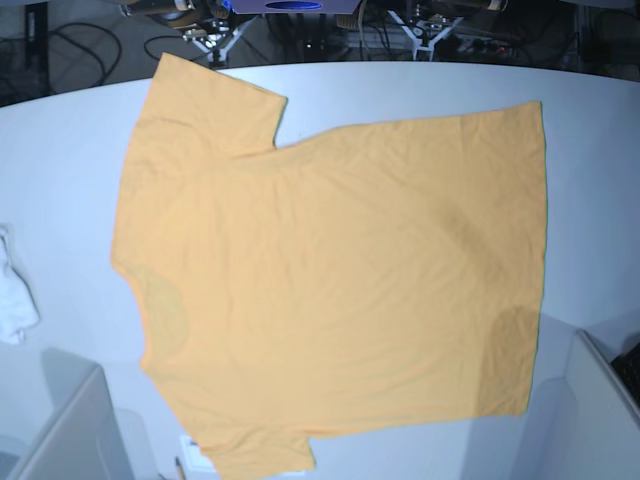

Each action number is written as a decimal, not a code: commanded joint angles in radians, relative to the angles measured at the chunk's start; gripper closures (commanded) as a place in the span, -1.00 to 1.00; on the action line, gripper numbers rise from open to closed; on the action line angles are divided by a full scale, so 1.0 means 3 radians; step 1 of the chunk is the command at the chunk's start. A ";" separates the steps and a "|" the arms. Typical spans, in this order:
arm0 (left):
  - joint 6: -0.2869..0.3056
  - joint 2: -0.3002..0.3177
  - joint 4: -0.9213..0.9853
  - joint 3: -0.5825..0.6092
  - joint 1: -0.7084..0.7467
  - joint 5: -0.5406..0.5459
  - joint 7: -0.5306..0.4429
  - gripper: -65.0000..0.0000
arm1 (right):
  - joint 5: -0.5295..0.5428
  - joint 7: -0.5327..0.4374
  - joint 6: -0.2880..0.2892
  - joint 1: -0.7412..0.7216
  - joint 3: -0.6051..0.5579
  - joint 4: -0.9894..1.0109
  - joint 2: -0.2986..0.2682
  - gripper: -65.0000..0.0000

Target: Fold the T-shirt properly

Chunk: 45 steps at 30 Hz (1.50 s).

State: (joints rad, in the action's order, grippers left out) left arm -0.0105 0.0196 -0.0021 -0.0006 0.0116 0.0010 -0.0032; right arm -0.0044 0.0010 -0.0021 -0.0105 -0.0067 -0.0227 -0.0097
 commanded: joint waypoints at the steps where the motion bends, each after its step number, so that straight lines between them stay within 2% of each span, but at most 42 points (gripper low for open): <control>1: 0.0012 -0.0007 -0.0006 -0.0001 0.0010 -0.0006 -0.0002 0.99 | 0.0007 -0.0006 -0.0021 0.0002 -0.0001 0.0001 -0.0021 1.00; 3: 0.0012 -0.0007 -0.0006 -0.0001 0.0010 -0.0006 -0.0155 0.99 | 0.0002 -0.0001 -0.0021 0.0002 -0.0011 0.0001 -0.0016 0.91; 7: 0.0012 -0.0007 0.0007 -0.0001 0.0046 -0.0006 -0.0263 0.98 | 0.0002 -0.0001 -0.0021 0.0043 -0.0006 0.0007 -0.0016 0.31; 9: 0.0012 -0.0007 0.0004 -0.0001 0.0097 -0.0006 -0.0263 0.98 | 0.0002 -0.0001 -0.0021 0.0084 -0.0011 0.0007 -0.0021 0.18; 12: 0.0012 -0.0007 0.0007 -0.0001 0.0107 -0.0006 -0.0258 0.96 | 0.0002 -0.0006 -0.0021 0.0135 -0.0011 0.0001 -0.0021 0.34; 13: 0.0012 -0.0007 0.0007 -0.0001 0.0107 -0.0006 -0.0253 0.89 | 0.0002 -0.0006 -0.0021 0.0140 -0.0011 0.0001 -0.0021 0.48; 15: 0.0012 -0.0007 0.0007 -0.0001 0.0107 -0.0006 -0.0253 0.67 | 0.0012 -0.0006 -0.0021 0.0145 0.0009 0.0001 -0.0021 0.95; 18: 0.0012 -0.0012 0.0007 -0.0006 0.0107 -0.0006 -0.0253 0.25 | 0.0017 -0.0006 -0.0021 0.0140 0.0015 0.0001 -0.0001 1.00; 20: 0.0012 -0.0012 0.0007 -0.0006 0.0107 -0.0006 -0.0258 0.10 | 0.0017 -0.0006 -0.0021 0.0145 0.0015 0.0001 0.0004 1.00; 21: 0.0012 -0.0012 0.0007 -0.0006 0.0097 -0.0006 -0.0258 0.10 | 0.0017 -0.0006 -0.0021 0.0145 0.0015 0.0001 0.0004 1.00; 23: 0.0012 -0.0012 0.0007 -0.0006 0.0092 -0.0006 -0.0258 0.25 | 0.0022 -0.0006 -0.0021 0.0145 0.0015 0.0001 0.0009 1.00; 25: 0.0012 -0.0012 0.0007 -0.0006 0.0107 -0.0006 -0.0258 0.55 | 0.0022 -0.0006 -0.0021 0.0145 0.0015 0.0001 0.0009 1.00; 27: 0.0012 -0.0012 0.0007 -0.0006 0.0148 -0.0006 -0.0258 0.99 | 0.0022 -0.0006 -0.0021 0.0160 0.0015 0.0001 0.0009 1.00; 42: 0.0017 0.0009 0.0007 0.0040 0.0368 -0.0042 -0.0294 1.00 | 0.0017 -0.0026 -0.0016 0.0355 0.0009 -0.0039 -0.0042 1.00; 45: 0.0017 0.0029 -0.0246 0.0040 0.0618 -0.0042 -0.0299 1.00 | 0.0017 -0.0026 -0.0011 0.0569 0.0009 -0.0351 -0.0108 1.00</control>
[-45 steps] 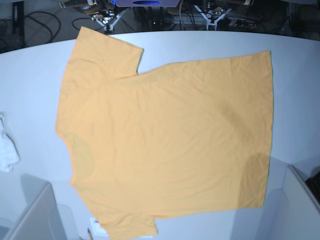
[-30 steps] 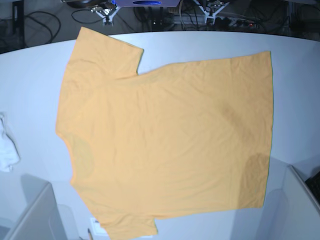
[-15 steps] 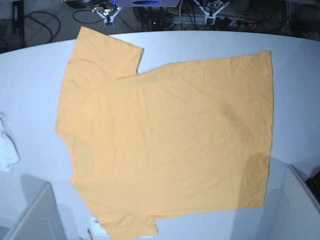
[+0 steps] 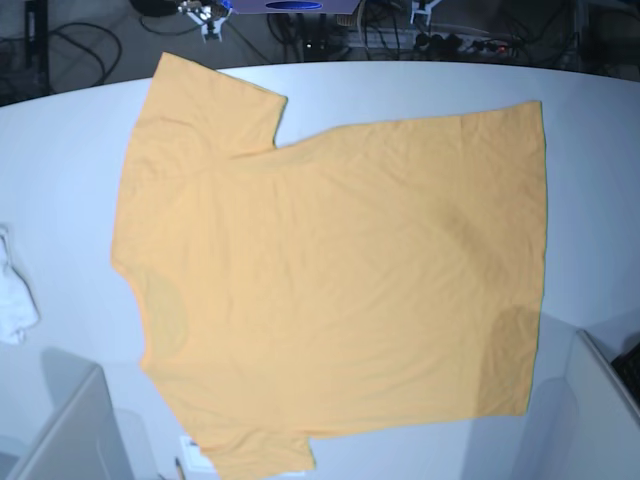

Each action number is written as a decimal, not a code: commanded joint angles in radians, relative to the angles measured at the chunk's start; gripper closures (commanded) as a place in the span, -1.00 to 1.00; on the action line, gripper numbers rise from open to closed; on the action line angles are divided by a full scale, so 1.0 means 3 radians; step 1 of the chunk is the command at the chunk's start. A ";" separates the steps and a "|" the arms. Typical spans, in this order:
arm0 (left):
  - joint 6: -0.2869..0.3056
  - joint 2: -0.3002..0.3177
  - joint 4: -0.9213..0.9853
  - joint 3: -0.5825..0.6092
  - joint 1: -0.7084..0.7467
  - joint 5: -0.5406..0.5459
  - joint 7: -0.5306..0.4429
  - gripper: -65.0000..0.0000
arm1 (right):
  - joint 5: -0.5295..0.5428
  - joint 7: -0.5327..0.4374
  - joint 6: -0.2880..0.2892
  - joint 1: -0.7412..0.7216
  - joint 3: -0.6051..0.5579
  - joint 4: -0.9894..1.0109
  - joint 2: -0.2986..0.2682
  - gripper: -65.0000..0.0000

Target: Fold the T-shirt properly

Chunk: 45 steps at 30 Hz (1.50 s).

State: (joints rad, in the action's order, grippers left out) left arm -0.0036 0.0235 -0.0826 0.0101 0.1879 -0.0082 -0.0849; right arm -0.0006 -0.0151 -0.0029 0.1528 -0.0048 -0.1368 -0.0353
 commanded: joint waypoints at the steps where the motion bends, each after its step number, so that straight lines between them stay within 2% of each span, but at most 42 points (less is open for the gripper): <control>1: -0.0006 0.0073 -0.0234 0.0005 0.0174 -0.0011 -0.0027 1.00 | 0.0004 0.0032 -0.0008 0.0138 0.0003 -0.0166 -0.0033 1.00; 4: -0.0006 0.0119 -0.0898 -0.0011 0.0594 -0.0001 0.0004 1.00 | 0.0010 0.0063 -0.0003 0.0465 0.0008 -0.0738 -0.0033 1.00; 9: -0.0006 0.0241 -0.1558 -0.0036 0.1131 0.0025 -0.0021 1.00 | 0.0010 0.0170 -0.0003 0.0992 0.0070 -0.1516 -0.0038 1.00; 12: -0.0006 0.0339 -0.1993 -0.0041 0.1473 0.0025 -0.0027 1.00 | 0.0010 0.0344 -0.0003 0.1345 0.0356 -0.2063 0.0008 1.00; 15: -0.0006 0.0369 -0.2556 -0.0036 0.1821 0.0025 -0.0027 1.00 | 0.0010 0.0365 -0.0003 0.1662 0.0504 -0.2564 0.0089 1.00; 18: -0.0006 0.0472 -0.3098 -0.0021 0.2123 0.0025 -0.0011 1.00 | 0.0010 0.0482 -0.0003 0.1933 0.0555 -0.3055 0.0176 1.00; 21: -0.0006 0.0487 -0.3451 -0.0041 0.2358 0.0025 -0.0006 1.00 | 0.0010 0.0631 -0.0003 0.2184 0.0642 -0.3541 0.0258 1.00; 23: -0.0006 0.0589 -0.3655 -0.0041 0.2532 0.0025 -0.0021 1.00 | 0.0010 0.0636 -0.0003 0.2363 0.0653 -0.3879 0.0320 1.00; 28: -0.0006 0.0681 -0.4335 -0.0103 0.2931 0.0030 -0.0021 1.00 | 0.0010 0.0636 -0.0003 0.2715 0.0663 -0.4605 0.0355 1.00; 31: -0.0006 0.0656 -0.4786 -0.0282 0.3084 0.0030 -0.0021 1.00 | 0.0010 0.0636 -0.0003 0.2833 0.0673 -0.4983 0.0376 1.00; 36: -0.0006 0.0456 -0.5404 -0.0604 0.3268 0.0030 -0.0021 1.00 | 0.0010 0.0636 -0.0003 0.2884 0.0678 -0.5480 0.0376 1.00; 41: -0.0006 0.0088 -0.6233 -0.0998 0.3560 0.0030 -0.0021 1.00 | 0.0010 0.0636 -0.0008 0.2833 0.0683 -0.5914 0.0371 1.00; 45: -0.0006 -0.0173 -0.6366 -0.1218 0.3386 0.0030 -0.0021 1.00 | 0.0010 0.0687 -0.0008 0.2685 0.0683 -0.6134 0.0391 1.00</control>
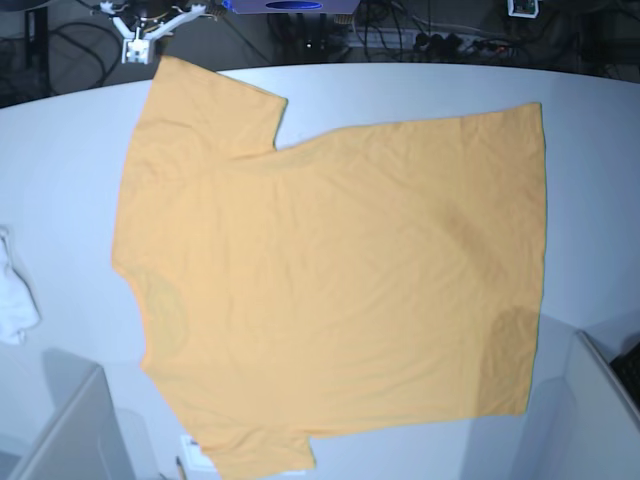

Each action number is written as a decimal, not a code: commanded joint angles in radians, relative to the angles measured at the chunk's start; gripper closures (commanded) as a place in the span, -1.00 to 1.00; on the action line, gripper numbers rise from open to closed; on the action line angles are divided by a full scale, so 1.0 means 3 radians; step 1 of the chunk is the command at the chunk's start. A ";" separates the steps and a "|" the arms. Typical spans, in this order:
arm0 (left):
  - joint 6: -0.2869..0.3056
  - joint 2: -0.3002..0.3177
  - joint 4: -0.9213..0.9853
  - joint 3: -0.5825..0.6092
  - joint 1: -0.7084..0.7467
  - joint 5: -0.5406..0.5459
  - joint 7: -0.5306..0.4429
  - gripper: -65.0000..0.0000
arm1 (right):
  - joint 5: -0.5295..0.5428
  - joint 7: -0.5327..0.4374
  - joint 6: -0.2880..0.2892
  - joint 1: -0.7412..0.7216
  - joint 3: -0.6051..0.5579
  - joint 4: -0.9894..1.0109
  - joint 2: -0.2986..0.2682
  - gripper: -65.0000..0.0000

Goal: Fold the T-shirt properly
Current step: 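Move both grippers to the shirt's shoulder corners and grasp them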

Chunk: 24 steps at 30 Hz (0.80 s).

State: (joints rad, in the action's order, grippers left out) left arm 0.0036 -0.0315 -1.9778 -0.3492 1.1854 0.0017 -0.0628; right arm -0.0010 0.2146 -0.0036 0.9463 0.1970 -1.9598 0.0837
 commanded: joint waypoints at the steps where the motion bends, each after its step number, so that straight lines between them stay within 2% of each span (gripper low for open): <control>1: -0.0030 -0.0046 -0.0044 -0.0081 0.0005 -0.0003 -0.0080 1.00 | 0.0011 0.0003 -0.0006 -0.0016 0.0011 -0.0103 -0.0005 1.00; 5: -0.0030 -0.0092 -0.0054 -0.0230 -0.0026 -0.0003 -0.0095 1.00 | 0.0021 0.0228 -0.0006 -0.0303 0.0011 -0.0134 0.0000 1.00; 7: -0.0030 -0.0092 -0.0054 -0.0306 -0.0108 -0.0003 -0.0095 1.00 | 0.0205 0.0320 -0.0006 -0.0431 0.0011 -0.0134 -0.0005 1.00; 10: -0.0030 -0.0102 -0.0033 -0.0368 -0.0231 -0.0003 -0.0080 1.00 | 0.0768 0.0494 -0.0006 -0.0625 0.0103 -0.0139 -0.0092 1.00; 13: -0.0030 -0.0092 -0.0038 -0.0378 -0.0318 -0.0003 -0.0075 1.00 | 0.1504 0.0811 -0.0006 -0.0860 0.0287 -0.0129 -0.0195 1.00; 14: -0.0030 -0.0092 -0.0038 -0.0378 -0.0359 -0.0003 -0.0070 1.00 | 0.1755 0.0939 -0.0006 -0.0927 0.0389 -0.0124 -0.0236 0.93; 15: -0.0030 -0.0087 -0.0033 -0.0383 -0.0410 -0.0003 -0.0059 1.00 | 0.2016 0.1067 -0.0006 -0.1009 0.0481 -0.0119 -0.0266 0.75; 18: -0.0030 -0.0087 -0.0028 -0.0388 -0.0502 0.0002 -0.0059 0.96 | 0.2502 0.1318 -0.0006 -0.1223 0.0763 -0.0047 -0.0348 0.34; 21: -0.0030 -0.0087 -0.0028 -0.0388 -0.0568 0.0104 -0.0059 0.18 | 0.2655 0.1599 -0.0006 -0.1418 0.1008 -0.0016 -0.0399 0.11; 23: -0.0015 -0.0056 -0.0028 -0.0393 -0.0578 0.0391 -0.0059 -0.33 | 0.2655 0.1799 -0.0006 -0.1525 0.1115 0.0045 -0.0420 0.01; 24: 0.0037 0.0026 -0.0028 -0.0388 -0.0578 0.0595 -0.0059 -0.55 | 0.2655 0.1875 -0.0006 -0.1576 0.1187 0.0096 -0.0450 -0.02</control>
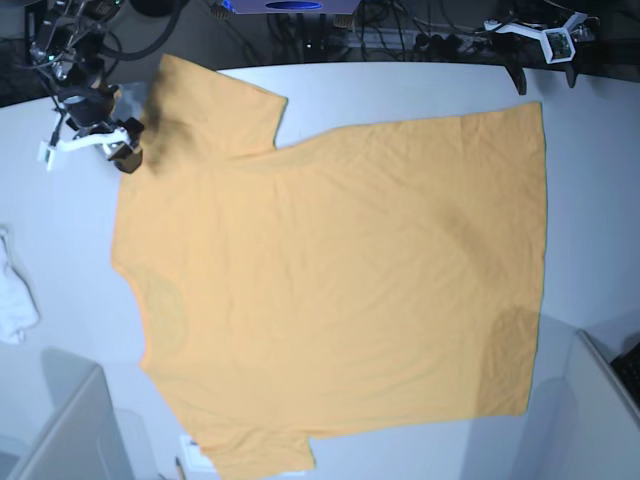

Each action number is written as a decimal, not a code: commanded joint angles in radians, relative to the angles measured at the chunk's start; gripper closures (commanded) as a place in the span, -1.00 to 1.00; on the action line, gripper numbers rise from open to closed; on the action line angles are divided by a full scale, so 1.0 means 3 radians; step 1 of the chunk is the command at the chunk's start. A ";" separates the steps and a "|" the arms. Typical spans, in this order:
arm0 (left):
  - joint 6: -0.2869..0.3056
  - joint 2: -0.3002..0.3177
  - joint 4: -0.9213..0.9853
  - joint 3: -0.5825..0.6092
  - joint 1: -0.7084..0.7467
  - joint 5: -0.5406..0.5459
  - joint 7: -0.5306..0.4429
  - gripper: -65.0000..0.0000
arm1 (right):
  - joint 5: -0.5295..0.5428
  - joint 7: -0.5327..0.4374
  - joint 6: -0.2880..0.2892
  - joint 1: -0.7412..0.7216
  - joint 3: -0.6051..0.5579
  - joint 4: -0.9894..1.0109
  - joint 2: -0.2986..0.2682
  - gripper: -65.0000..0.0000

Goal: Fold the T-shirt properly
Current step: 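Move both grippers to the shirt's shoulder corners and grasp them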

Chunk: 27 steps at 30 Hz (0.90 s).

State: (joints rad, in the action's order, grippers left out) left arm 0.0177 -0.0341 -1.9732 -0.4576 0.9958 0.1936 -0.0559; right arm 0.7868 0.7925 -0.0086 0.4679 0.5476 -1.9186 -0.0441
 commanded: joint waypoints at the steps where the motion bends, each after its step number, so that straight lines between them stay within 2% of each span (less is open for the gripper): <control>1: 0.0087 0.0142 -0.0033 -0.0022 0.0064 0.0232 -0.0072 -0.74 | 0.0029 0.0005 0.0011 -0.0023 0.0075 0.0036 -0.0050 -0.04; 3: 0.0301 0.0352 0.0008 -0.0032 0.0069 0.0815 0.0087 -0.91 | 0.0029 0.0046 0.0016 -0.0089 0.0146 0.0189 -0.0076 -0.05; 4: 0.0409 0.0479 0.0028 -0.0058 0.0069 0.1147 0.0235 -0.91 | 0.0029 0.0051 0.0016 -0.0105 0.0172 0.0286 -0.0117 -0.05; 6: 0.0573 0.0679 0.0059 -0.0226 0.0069 0.1679 0.0511 -0.80 | 0.0039 0.0046 0.0021 -0.0120 0.0167 0.0465 -0.0219 -0.05; 8: 0.0741 0.0725 0.0084 -0.0400 0.0054 0.1950 0.0736 -0.64 | 0.0039 0.0041 0.0103 -0.0135 0.0167 0.0603 -0.0255 -0.05; 12: 0.1007 0.0705 0.0079 -0.0682 -0.0008 0.2001 0.0838 -0.52 | 0.0024 0.0036 0.0425 -0.0227 0.0187 0.0936 -0.0270 -0.03; 15: 0.1161 0.0699 0.0120 -0.0774 -0.0085 0.2007 0.0976 -0.51 | 0.0024 0.0036 0.0471 -0.0304 0.0172 0.1156 -0.0326 -0.03; 19: 0.1263 0.0536 0.0192 -0.0968 -0.0223 0.2007 0.1150 -0.50 | 0.0024 0.0097 0.0568 -0.0289 0.0151 0.1120 -0.0331 -0.03; 22: 0.1375 0.0433 0.0279 -0.1193 -0.0381 0.2007 0.1432 -0.50 | 0.0024 0.0174 0.0655 -0.0161 -0.0069 0.1033 -0.0331 -0.03; 27: 0.1739 0.0331 0.0427 -0.1597 -0.0616 0.2007 0.1800 -0.50 | 0.0029 0.0036 0.0660 0.0008 -0.0416 0.1012 -0.0306 -0.03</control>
State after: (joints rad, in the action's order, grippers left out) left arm 0.5354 0.0605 -1.8336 -0.9264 0.7975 0.7826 0.5037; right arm 0.8330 0.7277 0.2108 0.4500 0.4290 -1.6238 -0.1383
